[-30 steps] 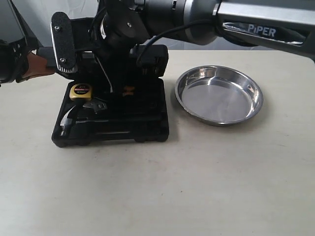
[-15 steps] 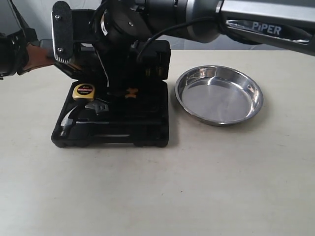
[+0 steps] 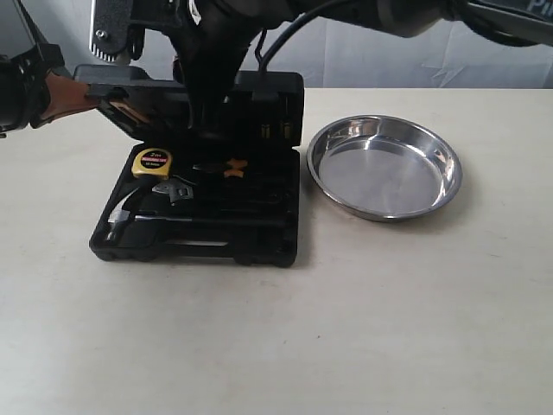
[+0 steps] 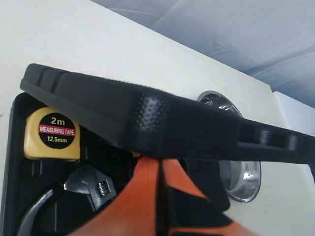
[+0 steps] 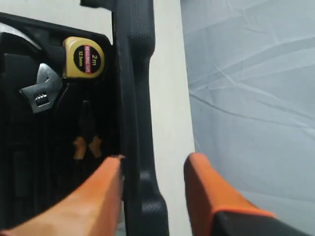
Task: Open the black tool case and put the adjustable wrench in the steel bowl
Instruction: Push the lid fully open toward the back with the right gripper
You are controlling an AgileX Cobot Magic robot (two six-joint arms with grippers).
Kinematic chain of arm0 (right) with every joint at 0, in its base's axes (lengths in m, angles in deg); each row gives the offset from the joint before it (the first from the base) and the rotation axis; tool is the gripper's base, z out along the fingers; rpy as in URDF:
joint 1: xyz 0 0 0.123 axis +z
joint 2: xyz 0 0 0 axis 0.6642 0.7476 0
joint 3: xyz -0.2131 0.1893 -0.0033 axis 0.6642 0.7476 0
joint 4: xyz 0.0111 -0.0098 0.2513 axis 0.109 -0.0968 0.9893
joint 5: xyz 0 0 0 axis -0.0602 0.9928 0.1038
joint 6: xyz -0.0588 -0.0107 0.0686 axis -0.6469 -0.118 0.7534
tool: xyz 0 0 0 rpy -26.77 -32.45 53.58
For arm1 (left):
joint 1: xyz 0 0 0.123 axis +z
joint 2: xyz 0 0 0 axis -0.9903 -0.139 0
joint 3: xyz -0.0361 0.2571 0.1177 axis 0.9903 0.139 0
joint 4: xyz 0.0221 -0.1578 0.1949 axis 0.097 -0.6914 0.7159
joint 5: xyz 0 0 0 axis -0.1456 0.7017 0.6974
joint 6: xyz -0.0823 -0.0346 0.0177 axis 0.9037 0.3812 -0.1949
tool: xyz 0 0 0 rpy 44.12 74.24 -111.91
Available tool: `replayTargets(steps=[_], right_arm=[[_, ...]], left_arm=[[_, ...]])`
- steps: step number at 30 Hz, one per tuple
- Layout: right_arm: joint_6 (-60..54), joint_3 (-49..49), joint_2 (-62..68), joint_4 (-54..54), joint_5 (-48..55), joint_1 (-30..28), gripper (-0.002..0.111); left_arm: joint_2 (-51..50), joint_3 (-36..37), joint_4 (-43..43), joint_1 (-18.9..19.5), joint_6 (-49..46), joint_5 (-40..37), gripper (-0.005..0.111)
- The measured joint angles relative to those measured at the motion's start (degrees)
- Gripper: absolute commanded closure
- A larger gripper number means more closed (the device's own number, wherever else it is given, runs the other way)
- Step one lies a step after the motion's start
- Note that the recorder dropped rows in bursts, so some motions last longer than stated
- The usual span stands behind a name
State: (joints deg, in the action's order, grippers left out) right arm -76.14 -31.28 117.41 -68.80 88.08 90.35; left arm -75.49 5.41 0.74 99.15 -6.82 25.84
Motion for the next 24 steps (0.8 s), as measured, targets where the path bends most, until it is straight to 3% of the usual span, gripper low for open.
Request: replayTargets(steps=[4, 8, 12, 24], right_arm=[[2.44, 0.00, -1.01, 1.26, 5.44, 0.00, 0.109], [3.17, 0.00, -1.49, 9.86, 11.40, 0.00, 0.108], [1.70, 0.00, -0.95, 17.31, 10.98, 0.05, 0.108], [0.91, 0.00, 6.41, 9.00, -1.56, -0.21, 0.108]], left_arm=[[0.00, 0.00, -0.77, 0.00, -0.28, 0.00, 0.107], [0.00, 0.00, -1.87, 0.00, -1.10, 0.00, 0.107], [0.00, 0.00, -2.03, 0.00, -1.21, 0.00, 0.107], [0.00, 0.00, -2.27, 0.00, -1.21, 0.00, 0.107]])
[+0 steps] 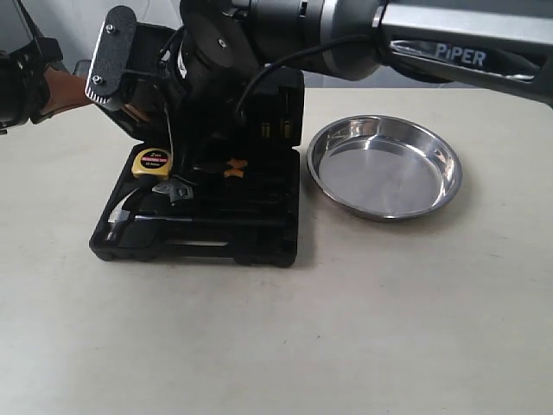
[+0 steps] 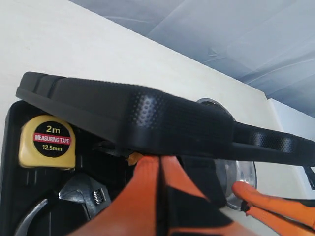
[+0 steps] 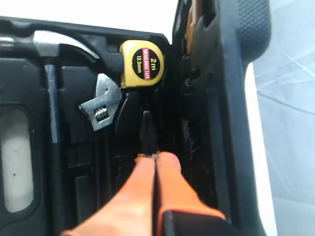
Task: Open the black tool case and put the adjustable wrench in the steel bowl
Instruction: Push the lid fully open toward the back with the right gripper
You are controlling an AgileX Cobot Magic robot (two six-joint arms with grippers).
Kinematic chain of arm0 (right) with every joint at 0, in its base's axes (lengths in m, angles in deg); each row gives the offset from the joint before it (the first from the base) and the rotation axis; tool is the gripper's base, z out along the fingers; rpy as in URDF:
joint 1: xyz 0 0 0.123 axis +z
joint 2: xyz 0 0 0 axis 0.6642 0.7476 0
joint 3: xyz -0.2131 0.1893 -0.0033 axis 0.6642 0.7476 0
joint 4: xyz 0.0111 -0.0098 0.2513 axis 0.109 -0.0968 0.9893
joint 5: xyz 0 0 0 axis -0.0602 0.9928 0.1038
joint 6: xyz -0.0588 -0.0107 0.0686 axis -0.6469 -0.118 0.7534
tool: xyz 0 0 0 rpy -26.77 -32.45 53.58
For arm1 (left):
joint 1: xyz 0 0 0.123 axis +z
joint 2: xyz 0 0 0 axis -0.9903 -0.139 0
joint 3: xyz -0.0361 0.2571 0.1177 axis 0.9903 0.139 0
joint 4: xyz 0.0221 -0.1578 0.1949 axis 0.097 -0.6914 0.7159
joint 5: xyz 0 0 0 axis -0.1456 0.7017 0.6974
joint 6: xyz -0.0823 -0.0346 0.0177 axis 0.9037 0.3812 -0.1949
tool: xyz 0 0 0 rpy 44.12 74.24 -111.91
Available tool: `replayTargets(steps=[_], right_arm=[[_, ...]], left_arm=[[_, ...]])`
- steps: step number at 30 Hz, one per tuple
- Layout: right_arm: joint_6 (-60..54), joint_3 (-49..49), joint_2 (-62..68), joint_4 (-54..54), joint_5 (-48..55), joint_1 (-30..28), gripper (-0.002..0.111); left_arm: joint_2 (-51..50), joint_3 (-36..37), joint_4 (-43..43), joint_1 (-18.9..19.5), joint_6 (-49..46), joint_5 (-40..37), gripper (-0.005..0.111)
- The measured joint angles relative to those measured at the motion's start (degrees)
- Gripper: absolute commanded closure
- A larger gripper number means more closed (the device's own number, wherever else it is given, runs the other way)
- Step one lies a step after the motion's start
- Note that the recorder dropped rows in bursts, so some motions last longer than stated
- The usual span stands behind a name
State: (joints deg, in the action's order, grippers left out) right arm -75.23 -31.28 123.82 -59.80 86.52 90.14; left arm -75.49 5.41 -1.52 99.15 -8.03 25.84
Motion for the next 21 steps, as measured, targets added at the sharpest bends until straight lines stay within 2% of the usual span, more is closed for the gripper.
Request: replayTargets(steps=[21], right_arm=[[0.76, 0.00, 1.20, -0.69, -5.76, -4.03, 0.108]], left_arm=[[0.00, 0.00, 0.10, 0.00, 0.00, -0.10, 0.107]])
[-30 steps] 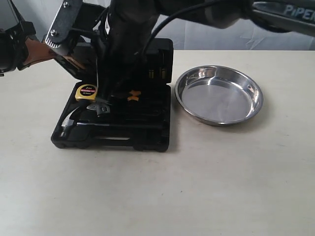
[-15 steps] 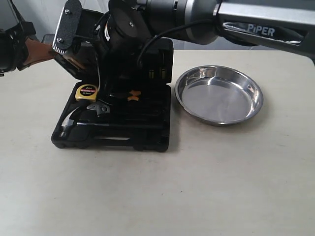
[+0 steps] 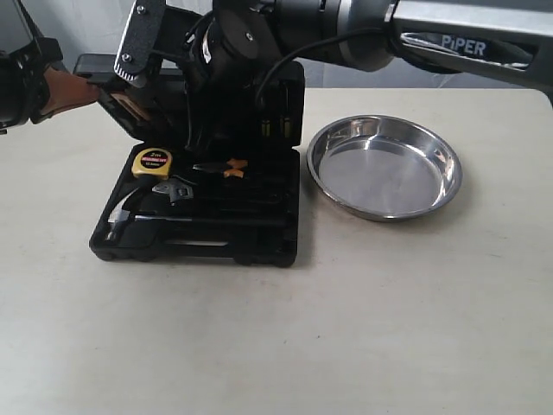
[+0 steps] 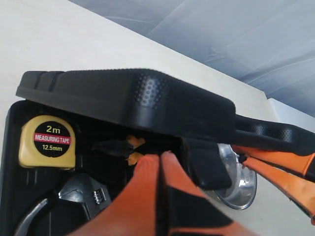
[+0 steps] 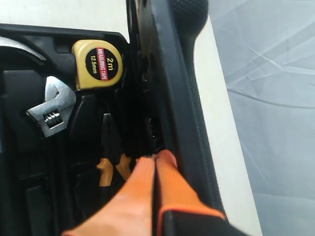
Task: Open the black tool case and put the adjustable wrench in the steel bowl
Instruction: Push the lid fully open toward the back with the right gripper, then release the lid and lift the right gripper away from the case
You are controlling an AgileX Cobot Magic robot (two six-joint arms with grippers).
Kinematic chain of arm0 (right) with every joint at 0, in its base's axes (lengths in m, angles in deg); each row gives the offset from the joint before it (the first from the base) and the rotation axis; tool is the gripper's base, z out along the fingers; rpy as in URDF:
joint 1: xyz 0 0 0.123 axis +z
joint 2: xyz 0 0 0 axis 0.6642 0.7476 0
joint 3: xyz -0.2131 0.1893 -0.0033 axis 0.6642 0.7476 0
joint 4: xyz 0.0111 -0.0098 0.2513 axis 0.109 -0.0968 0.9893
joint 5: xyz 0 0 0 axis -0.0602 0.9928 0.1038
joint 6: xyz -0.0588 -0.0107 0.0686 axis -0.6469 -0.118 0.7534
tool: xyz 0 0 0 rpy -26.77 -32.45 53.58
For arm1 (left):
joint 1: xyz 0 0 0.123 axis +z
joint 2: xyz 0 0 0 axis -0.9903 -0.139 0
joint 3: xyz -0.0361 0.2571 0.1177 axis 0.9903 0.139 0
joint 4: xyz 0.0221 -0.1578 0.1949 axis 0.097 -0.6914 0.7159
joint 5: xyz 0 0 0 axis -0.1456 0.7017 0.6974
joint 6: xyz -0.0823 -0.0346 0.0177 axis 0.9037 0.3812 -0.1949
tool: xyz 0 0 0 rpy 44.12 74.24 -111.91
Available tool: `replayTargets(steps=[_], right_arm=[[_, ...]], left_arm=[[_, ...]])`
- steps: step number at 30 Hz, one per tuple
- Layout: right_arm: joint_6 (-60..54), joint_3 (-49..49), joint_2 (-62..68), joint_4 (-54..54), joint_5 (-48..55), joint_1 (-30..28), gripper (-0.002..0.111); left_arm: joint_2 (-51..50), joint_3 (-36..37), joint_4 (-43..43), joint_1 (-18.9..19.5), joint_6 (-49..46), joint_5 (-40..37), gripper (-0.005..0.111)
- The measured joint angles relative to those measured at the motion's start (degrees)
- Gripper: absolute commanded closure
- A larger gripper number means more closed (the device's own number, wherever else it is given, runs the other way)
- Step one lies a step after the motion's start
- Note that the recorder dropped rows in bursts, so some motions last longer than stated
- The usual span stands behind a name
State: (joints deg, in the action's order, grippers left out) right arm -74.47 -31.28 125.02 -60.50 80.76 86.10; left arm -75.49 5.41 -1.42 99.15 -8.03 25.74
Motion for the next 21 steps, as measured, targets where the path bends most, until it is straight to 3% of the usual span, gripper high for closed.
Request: replayTargets(steps=[7, 14, 21], right_arm=[[0.54, 0.00, 0.09, -2.69, -2.90, -0.25, 0.108], [10.54, 0.00, 2.39, -8.88, -15.73, -3.77, 0.108], [14.66, 0.00, 3.93, -9.94, -15.46, -6.51, 0.108]], left_arm=[[0.00, 0.00, 0.00, 0.00, 0.00, 0.00, 0.107], [0.00, 0.00, 0.45, 0.00, 0.00, 0.00, 0.107], [0.00, 0.00, 0.41, 0.00, 0.00, -0.10, 0.107]])
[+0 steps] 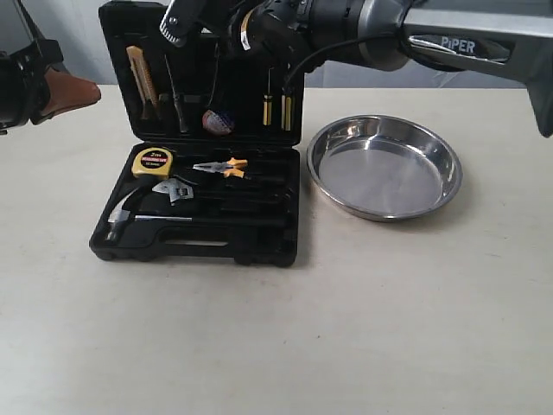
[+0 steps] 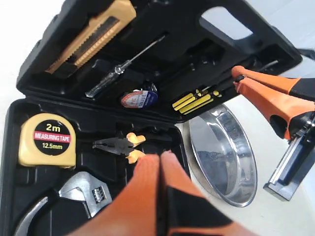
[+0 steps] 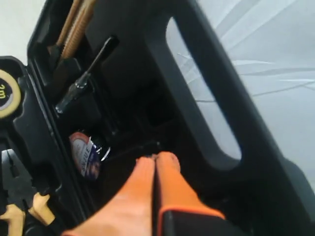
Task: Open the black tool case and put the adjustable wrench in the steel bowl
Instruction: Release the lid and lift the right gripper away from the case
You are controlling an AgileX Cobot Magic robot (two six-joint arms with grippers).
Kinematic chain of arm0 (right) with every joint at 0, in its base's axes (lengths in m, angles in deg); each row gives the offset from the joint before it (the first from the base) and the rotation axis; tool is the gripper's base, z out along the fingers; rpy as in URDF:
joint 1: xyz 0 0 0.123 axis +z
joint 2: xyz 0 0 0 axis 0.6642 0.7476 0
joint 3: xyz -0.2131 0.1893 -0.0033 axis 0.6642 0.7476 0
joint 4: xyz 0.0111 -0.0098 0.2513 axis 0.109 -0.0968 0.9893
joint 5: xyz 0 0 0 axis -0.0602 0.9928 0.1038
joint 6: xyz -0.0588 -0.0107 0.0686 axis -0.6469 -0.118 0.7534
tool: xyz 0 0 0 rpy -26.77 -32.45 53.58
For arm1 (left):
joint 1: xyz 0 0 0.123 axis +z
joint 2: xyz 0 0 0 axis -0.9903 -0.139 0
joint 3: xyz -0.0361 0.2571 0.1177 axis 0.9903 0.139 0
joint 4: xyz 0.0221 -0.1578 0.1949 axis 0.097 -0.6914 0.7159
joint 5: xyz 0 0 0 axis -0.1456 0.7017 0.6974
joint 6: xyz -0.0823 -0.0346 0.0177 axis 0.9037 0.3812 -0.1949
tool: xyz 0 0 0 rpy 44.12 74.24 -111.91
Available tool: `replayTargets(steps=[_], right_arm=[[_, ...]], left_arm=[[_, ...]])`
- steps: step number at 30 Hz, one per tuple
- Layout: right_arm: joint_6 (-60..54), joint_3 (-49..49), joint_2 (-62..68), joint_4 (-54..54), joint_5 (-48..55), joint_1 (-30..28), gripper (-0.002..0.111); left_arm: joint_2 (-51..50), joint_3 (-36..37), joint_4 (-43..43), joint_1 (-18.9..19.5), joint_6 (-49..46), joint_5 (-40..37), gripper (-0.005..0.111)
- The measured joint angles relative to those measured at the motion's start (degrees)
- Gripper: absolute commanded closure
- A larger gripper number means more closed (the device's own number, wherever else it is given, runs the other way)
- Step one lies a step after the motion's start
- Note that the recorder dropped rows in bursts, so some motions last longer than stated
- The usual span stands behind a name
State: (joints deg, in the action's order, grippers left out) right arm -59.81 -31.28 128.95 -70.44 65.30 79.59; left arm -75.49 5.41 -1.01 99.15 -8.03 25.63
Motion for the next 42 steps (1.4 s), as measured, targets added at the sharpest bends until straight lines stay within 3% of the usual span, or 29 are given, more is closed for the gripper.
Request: replayTargets(steps=[13, 22, 32, 42], right_arm=[[0.91, 0.00, -3.07, 1.30, 5.81, -0.02, 0.108], [1.92, 3.23, -11.08, 11.78, 12.65, -0.02, 0.108], [2.15, 26.59, -27.50, 23.33, 9.16, -0.02, 0.108], [2.54, 37.94, -41.94, 31.64, 5.59, -0.02, 0.108]], left_arm=[[0.00, 0.00, 0.49, 0.00, 0.00, 0.00, 0.107], [1.77, 0.00, 1.48, 0.00, -1.67, -0.12, 0.107], [14.18, 2.98, 6.99, 0.00, -0.85, -3.10, 0.107], [36.69, 14.01, 14.10, 0.00, 2.72, -2.53, 0.107]])
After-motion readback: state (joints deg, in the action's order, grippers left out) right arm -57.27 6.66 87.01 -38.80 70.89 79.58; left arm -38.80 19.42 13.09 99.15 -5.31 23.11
